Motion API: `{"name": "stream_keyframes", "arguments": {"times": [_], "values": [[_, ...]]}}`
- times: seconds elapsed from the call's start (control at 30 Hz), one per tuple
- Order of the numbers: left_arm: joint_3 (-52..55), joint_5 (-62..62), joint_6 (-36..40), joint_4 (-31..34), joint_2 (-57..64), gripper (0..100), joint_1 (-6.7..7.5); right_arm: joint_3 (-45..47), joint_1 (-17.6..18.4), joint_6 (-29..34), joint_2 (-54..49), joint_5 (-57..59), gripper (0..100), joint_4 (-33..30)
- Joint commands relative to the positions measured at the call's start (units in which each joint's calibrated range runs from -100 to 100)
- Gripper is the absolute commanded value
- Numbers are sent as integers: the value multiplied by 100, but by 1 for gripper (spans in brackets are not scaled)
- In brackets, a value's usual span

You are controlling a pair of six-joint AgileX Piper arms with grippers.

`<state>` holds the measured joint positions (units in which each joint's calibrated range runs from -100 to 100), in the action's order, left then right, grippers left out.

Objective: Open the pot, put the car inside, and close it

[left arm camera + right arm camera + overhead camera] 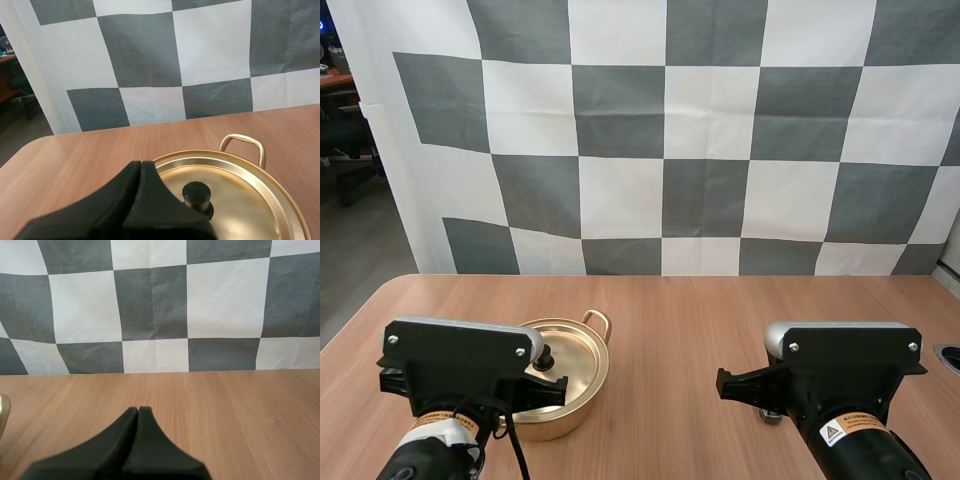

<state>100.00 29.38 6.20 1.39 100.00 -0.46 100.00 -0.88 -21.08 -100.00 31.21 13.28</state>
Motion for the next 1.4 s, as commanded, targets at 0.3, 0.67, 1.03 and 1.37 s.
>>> {"name": "stream_keyframes", "arguments": {"times": [0.3,0.67,1.03,1.37], "values": [[0,8,2,2,0,0,4,0,1,-2,0,9,0,-158],[0,8,2,2,0,0,4,0,1,-2,0,9,0,-158],[0,8,2,2,0,0,4,0,1,-2,0,9,0,-158],[0,8,2,-9,0,0,4,0,1,-2,0,9,0,-158]]}}
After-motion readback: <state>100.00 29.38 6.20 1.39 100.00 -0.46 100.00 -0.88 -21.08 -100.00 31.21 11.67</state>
